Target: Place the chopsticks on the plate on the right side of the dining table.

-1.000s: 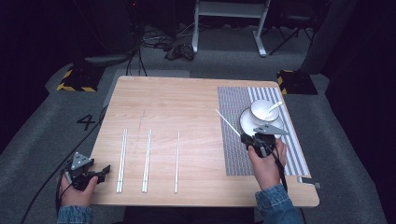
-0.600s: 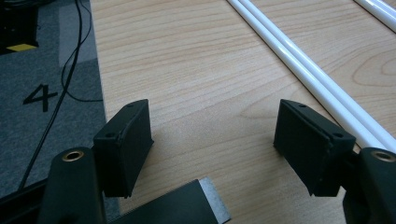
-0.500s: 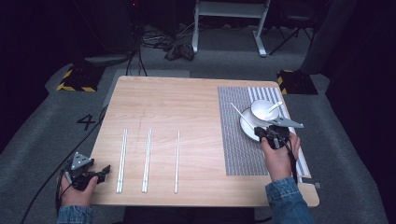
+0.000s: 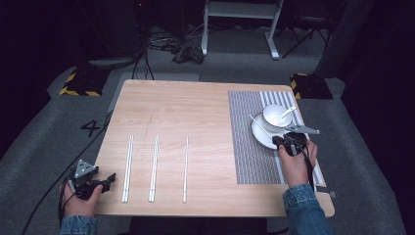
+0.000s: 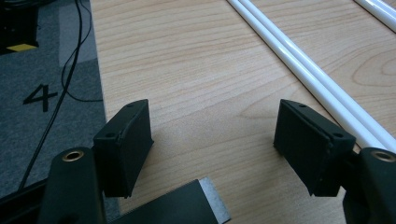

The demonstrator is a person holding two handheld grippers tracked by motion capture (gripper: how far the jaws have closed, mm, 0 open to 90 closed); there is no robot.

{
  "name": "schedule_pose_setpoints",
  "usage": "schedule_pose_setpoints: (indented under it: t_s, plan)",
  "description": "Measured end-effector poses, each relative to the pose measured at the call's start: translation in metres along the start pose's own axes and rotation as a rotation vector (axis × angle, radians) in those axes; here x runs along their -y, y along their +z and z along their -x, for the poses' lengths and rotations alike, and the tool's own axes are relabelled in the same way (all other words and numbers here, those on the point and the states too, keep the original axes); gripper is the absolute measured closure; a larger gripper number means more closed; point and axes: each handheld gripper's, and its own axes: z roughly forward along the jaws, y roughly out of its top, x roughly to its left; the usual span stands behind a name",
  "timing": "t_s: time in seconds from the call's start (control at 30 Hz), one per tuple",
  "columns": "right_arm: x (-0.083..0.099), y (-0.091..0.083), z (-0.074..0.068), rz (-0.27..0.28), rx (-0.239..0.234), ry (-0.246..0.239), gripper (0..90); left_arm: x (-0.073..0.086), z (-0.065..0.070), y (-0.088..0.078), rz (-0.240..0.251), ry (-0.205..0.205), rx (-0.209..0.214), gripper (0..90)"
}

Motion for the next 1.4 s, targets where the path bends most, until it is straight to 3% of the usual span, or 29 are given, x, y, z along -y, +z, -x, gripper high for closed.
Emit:
schedule_pose_setpoints:
  t_s: [0.5,1.1,1.3,1.4]
  plan:
    - [0.006,0.023,0.015,-0.089,0.006,-0.020,85.1,0.000,0.000,0.000,0.000,0.000,0.000,27.4]
    - [0.012,0.035,0.035,-0.118,0.048,-0.015,81.0,0.000,0.000,0.000,0.000,0.001,0.000,27.4]
    - [0.013,0.033,0.036,-0.108,0.057,-0.015,69.3,0.000,0.000,0.000,0.000,0.000,0.000,27.4]
    - [0.015,0.025,0.035,-0.069,0.063,-0.003,61.5,0.000,0.000,0.000,0.000,0.000,0.000,27.4]
